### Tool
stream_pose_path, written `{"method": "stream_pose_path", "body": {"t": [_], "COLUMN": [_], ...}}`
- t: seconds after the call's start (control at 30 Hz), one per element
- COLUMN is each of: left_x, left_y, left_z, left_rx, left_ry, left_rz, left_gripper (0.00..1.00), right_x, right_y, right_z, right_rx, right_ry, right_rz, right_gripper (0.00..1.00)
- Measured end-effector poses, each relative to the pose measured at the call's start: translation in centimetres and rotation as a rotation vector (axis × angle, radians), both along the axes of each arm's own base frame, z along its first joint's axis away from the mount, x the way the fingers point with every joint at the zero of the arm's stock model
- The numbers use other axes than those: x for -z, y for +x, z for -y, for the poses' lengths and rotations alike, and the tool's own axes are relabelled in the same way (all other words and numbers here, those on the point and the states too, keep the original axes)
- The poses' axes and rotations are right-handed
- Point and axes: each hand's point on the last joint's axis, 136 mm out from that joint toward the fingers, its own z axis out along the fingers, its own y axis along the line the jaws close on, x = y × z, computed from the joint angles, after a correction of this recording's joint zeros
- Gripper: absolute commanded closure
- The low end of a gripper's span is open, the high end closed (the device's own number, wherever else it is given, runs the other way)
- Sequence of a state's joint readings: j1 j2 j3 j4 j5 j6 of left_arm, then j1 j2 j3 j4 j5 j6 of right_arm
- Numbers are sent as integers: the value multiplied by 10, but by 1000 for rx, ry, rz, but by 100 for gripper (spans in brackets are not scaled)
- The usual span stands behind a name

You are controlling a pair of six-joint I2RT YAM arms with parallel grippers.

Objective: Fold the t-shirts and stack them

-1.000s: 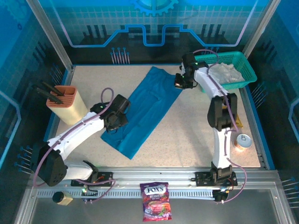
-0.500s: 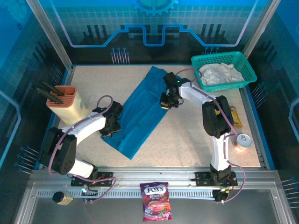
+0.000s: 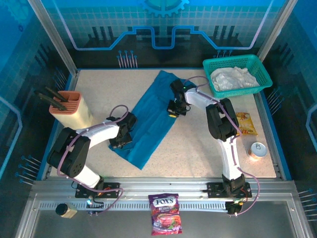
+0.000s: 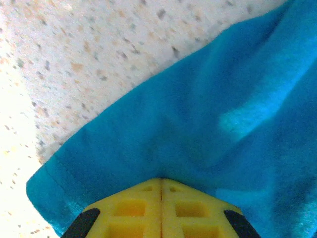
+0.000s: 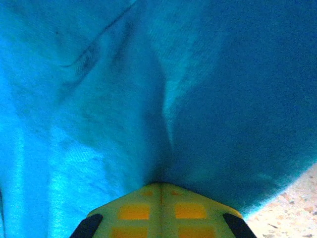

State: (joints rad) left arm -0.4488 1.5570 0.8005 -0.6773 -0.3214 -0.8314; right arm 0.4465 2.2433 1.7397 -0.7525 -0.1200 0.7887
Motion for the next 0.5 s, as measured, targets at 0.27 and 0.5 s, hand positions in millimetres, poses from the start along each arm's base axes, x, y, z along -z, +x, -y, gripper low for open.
{"method": "stream_pose_path", "body": {"t": [0.27, 0.5], "left_x": [1, 1], "left_y": [-12, -27], "left_z": [23, 54], "left_rx": [27, 51], "left_ry": [-6, -62], "left_rz": [2, 1], "left_gripper": [94, 93], "right_x": [0, -1], "right_y": [9, 35], "right_z": [7, 18], "right_rx": [-11, -49], "right_ry": [-13, -27], "right_rz": [7, 15], "right_gripper": [100, 100]}}
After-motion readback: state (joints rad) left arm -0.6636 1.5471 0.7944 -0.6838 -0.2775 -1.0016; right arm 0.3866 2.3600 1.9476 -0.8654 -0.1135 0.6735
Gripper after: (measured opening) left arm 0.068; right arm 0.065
